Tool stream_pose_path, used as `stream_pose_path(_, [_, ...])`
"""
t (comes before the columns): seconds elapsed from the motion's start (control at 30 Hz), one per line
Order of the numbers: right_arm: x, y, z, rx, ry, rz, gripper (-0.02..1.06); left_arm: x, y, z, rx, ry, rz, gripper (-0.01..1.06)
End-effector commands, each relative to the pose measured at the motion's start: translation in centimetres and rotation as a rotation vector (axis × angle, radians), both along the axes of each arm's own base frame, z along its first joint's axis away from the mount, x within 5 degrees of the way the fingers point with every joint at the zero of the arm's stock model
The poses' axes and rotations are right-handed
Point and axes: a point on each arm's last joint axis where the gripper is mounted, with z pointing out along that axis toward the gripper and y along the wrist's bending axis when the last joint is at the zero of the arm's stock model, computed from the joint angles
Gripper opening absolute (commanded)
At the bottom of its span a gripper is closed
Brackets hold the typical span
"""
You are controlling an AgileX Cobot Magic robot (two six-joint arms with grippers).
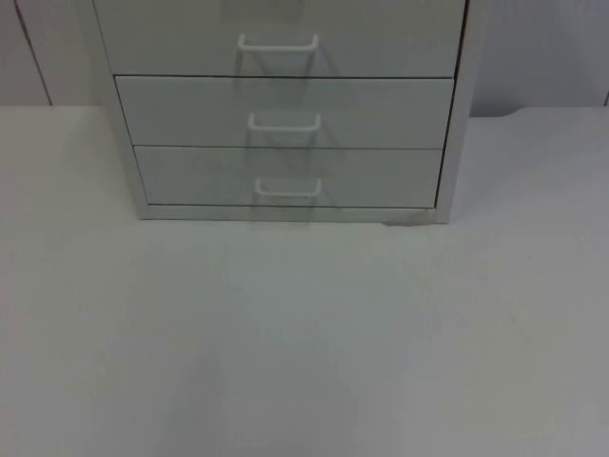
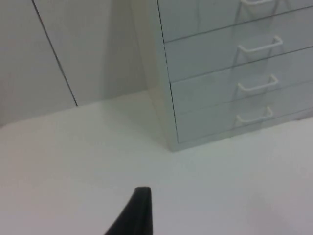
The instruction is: Open the drawer with the left hand, place the block into the drawer with the right hand, then close the drawer with the left hand.
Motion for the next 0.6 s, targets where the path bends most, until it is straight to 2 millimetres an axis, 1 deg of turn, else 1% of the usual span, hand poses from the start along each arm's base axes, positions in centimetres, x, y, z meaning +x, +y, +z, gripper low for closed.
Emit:
stream_pose_path(0.0, [0.5,0.1,-0.9,0.005,0.021,0.013,1.05,-0.1,0.1,-0.5,-0.012,0.041,0.016,1.05])
stream_pose_path(0.1, [0.8,0.1,-1.4,-0.002,0.036,0.015,1.05,0.1,0.3,-1.0,0.013,0.066,0.031,1.05])
stream_pose_path(0.2, [0.9,0.1,-1.9,-0.008,0.062,0.019,1.05,0.6,0.2,-2.4,0.004,0.119,0.035,1.05])
stream_pose_path(0.23, [0.9,0.1,-1.9,-0.01,0.064,0.02,1.05,0.8,0.1,-3.0,0.0,0.139,0.031,1.05])
stream_pose_path(0.27, [0.9,0.1,-1.9,-0.01,0.064,0.02,1.05,0.8,0.1,-3.0,0.0,0.139,0.031,1.05])
stream_pose_path(0.33, [0.9,0.1,-1.9,-0.023,0.062,0.024,1.05,1.1,0.0,-3.9,0.0,0.18,0.034,1.05])
stream_pose_path(0.5, [1.0,0.1,-2.3,-0.03,0.085,0.025,1.05,0.7,0.2,-3.9,-0.001,0.162,0.04,1.05])
stream_pose_path(0.57, [1.0,0.1,-2.3,-0.03,0.085,0.025,1.05,0.4,0.3,-4.2,0.009,0.17,0.047,1.05])
